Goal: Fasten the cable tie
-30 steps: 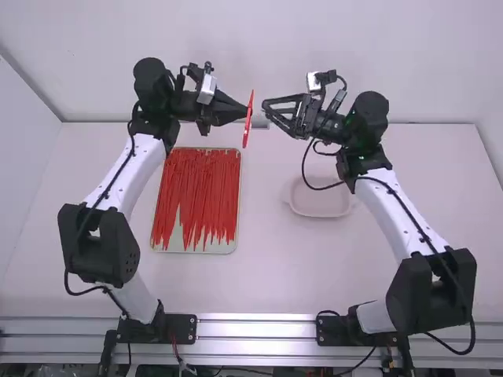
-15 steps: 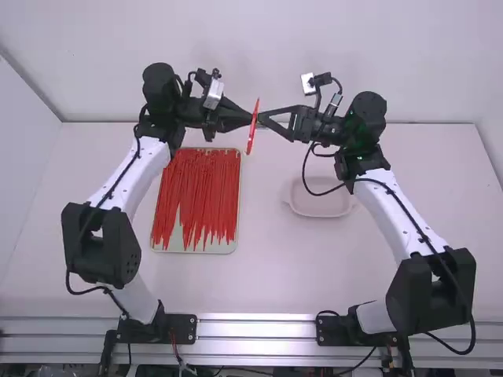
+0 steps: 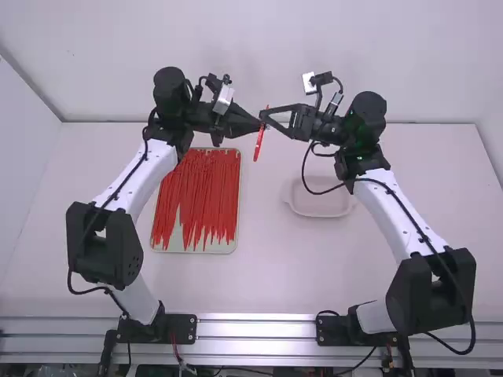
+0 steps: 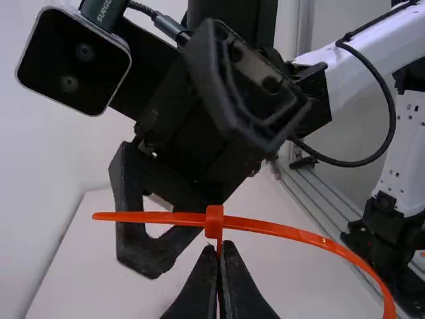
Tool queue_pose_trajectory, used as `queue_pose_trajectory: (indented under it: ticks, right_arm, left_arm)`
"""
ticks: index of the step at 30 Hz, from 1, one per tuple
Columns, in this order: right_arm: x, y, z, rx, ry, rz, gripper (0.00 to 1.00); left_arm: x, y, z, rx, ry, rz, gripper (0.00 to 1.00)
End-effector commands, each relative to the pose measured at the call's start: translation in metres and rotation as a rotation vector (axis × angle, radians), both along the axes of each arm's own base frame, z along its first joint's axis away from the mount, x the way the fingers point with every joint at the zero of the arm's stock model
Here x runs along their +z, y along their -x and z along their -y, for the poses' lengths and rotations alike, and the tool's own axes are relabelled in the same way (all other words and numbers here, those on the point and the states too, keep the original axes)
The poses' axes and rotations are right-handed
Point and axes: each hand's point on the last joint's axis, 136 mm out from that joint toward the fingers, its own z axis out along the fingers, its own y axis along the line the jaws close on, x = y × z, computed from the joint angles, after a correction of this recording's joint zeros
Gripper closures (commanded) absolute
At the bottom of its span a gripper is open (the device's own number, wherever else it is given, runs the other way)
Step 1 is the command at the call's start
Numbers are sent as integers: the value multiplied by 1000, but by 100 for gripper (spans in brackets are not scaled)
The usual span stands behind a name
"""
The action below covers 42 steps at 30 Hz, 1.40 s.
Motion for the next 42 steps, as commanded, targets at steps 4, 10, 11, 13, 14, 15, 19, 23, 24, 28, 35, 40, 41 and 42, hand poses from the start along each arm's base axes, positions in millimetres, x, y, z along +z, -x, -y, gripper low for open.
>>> queue_pose_trajectory:
  ticks: [4, 10, 11, 13, 14, 15, 19, 23, 24, 28, 35, 40, 41, 42]
  right_arm:
    - [4, -3, 2, -14, -14, -16, 72]
    - [5, -6, 2, -34, -20, -21, 100]
    - [5, -6, 2, -33, -21, -25, 100]
    - [5, -6, 3, -31, -22, -40, 100]
    - [5, -6, 3, -30, -22, -39, 100]
    - [5, -6, 3, -30, -22, -39, 100]
    - [5, -6, 2, -32, -24, -43, 100]
    - [7, -9, 8, -43, -30, -59, 100]
    - [7, -9, 8, -41, -30, -59, 100]
    - [8, -9, 8, -40, -38, -73, 100]
    - [17, -9, 13, -40, -67, -88, 100]
    - [29, -9, 21, -45, -101, -76, 100]
    - [30, -9, 21, -47, -103, -76, 100]
    - [30, -9, 22, -48, -105, -73, 100]
  left_arm:
    - [11, 14, -1, -24, 3, 33, 98]
    - [11, 14, 0, -28, 3, 32, 98]
    - [11, 15, 0, -28, 3, 31, 98]
    - [11, 15, 0, -28, 4, 38, 98]
    - [10, 14, 0, -28, 5, 43, 98]
    - [8, 14, 0, -28, 6, 50, 98]
    - [1, 14, 1, -29, 4, 36, 98]
    - [-13, 14, 1, -27, -2, 0, 98]
    - [-17, 14, 1, -24, -4, -10, 98]
    - [-34, 15, 1, -22, -9, -38, 98]
    - [-64, 17, 0, -5, -25, -123, 98]
    - [-94, 13, 0, 58, -47, -212, 98]
    - [-99, 14, 0, 60, -50, -226, 98]
    - [-102, 15, 0, 60, -52, -234, 98]
